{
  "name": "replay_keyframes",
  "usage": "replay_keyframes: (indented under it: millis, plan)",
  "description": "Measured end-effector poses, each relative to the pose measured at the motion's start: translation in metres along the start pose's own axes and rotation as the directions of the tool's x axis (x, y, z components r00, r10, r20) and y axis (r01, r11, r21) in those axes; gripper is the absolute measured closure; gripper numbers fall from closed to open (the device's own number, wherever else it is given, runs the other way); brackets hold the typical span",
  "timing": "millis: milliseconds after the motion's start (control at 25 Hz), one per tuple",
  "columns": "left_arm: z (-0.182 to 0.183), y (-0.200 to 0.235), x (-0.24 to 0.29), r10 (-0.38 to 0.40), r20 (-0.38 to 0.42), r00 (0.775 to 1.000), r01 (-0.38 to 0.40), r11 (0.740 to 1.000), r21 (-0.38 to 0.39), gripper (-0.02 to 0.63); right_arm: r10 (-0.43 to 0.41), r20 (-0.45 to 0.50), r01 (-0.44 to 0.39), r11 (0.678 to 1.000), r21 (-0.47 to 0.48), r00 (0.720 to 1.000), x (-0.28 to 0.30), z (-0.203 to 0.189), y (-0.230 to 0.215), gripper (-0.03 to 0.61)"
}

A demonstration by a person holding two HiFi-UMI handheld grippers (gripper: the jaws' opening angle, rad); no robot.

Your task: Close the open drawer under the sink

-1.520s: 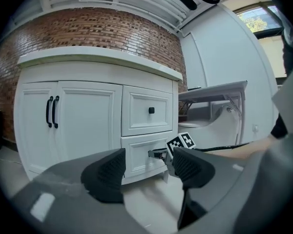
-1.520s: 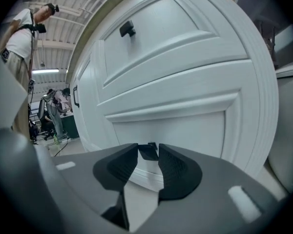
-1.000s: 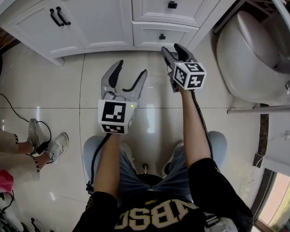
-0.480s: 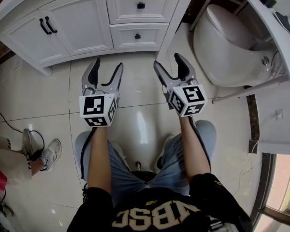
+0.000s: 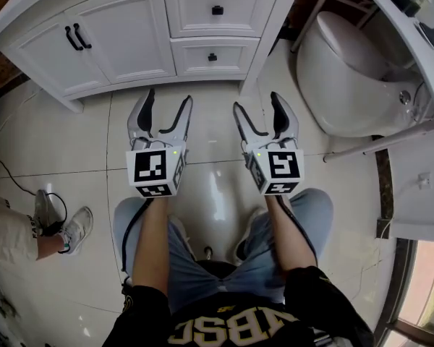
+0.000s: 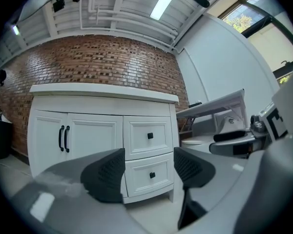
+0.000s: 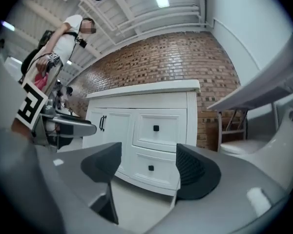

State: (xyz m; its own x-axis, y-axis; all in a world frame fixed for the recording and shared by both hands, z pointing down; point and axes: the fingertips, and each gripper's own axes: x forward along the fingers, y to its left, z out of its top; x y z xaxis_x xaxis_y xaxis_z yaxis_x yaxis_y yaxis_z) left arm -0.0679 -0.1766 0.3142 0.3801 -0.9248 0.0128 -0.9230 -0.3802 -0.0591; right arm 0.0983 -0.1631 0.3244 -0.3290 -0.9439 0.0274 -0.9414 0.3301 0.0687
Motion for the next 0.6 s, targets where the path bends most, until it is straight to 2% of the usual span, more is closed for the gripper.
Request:
replay_keyframes:
  millis: [120,320,600]
  plan:
    - [0.003,0.005,-0.007,0.013,0.02,1.0,-0.012,1.0,-0.022,0.301,-0.074,0.004,0.074,0.996,-0.04,0.997,-0.007,0.009,-0.016,0.235]
    - [-0.003,-0.014,-0.008,-0.021,0.018,1.0,0.021,0.999,-0.032,0.3,-0.151,-0.011,0.151,0.988,0.034,0.988,-0.015,0.004,-0.048,0.238]
    - [-0.001,-0.014,-0.008,-0.006,0.015,1.0,0.007,0.999,-0.037,0.298,-0.126,-0.019,0.127,0.992,0.02,0.992,-0.017,0.001,-0.038,0.239]
